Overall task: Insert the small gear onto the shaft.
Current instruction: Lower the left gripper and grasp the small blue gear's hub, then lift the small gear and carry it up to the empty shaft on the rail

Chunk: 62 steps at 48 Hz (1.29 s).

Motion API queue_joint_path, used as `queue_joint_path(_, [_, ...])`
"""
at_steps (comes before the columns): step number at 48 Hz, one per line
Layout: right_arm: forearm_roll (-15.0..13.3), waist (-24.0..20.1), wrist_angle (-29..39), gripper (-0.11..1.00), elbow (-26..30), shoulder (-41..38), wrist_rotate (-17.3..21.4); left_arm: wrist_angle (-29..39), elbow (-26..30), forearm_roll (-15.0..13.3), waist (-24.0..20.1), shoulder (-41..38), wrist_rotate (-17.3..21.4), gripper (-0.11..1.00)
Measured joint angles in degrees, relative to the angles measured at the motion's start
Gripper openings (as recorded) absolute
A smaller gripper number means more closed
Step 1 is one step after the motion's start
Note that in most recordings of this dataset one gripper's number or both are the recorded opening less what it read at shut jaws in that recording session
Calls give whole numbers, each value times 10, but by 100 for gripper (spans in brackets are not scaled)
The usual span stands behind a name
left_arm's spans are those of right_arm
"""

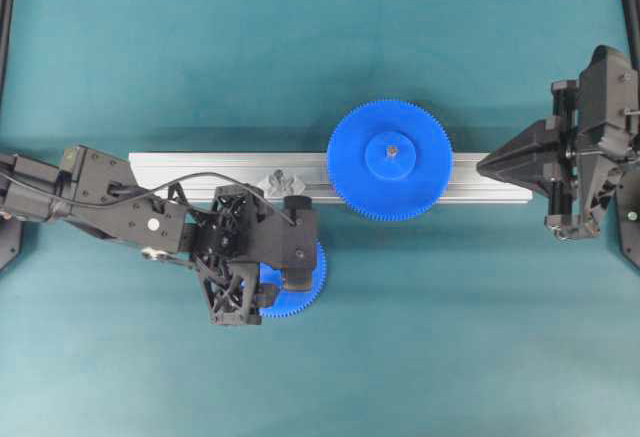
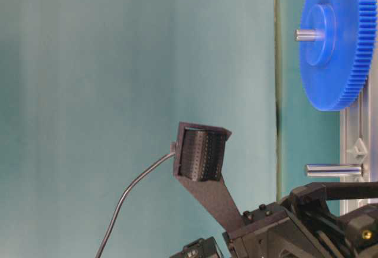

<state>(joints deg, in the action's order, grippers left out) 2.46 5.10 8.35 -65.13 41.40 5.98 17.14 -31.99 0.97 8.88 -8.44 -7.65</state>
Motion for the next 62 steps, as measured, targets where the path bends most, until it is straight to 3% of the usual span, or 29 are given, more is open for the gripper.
queue_joint_path(19, [0,0,1,13,-4,15,0,5,18,0,0,54,2,72])
queue_joint_path(31, [-1,0,1,13,-12,32,0,62,18,0,-19,130,5,72])
queue_joint_path(47, [0,0,1,13,-18,56,0,70,8,2,-92,175,105,72])
queue_joint_path(62, [0,-1,1,13,-21,72,1,35,-11,1,-120,155,127,72])
